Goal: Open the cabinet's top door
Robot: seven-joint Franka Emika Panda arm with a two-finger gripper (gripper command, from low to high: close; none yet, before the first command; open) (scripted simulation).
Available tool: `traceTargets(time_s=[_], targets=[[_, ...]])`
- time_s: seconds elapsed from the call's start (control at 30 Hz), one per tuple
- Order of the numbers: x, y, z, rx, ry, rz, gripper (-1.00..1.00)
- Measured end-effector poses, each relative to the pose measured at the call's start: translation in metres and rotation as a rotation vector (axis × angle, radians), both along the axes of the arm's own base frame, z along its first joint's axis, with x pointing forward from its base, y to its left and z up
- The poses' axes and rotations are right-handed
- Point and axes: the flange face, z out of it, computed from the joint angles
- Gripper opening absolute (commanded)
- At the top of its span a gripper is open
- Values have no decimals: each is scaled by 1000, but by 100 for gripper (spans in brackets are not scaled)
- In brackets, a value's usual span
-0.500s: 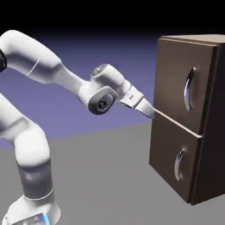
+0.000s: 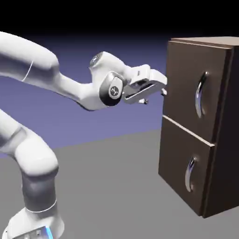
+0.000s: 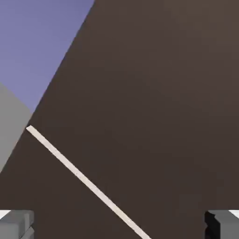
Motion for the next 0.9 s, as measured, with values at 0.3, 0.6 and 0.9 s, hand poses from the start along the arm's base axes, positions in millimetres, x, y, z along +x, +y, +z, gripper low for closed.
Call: traceTargets(time_s=[0.3, 0.6, 0.9], targets=[[-11, -8, 29, -384, -138, 216, 0], [-18, -29, 43, -779, -263, 374, 0], [-17, -60, 40, -1181, -357, 482, 0]])
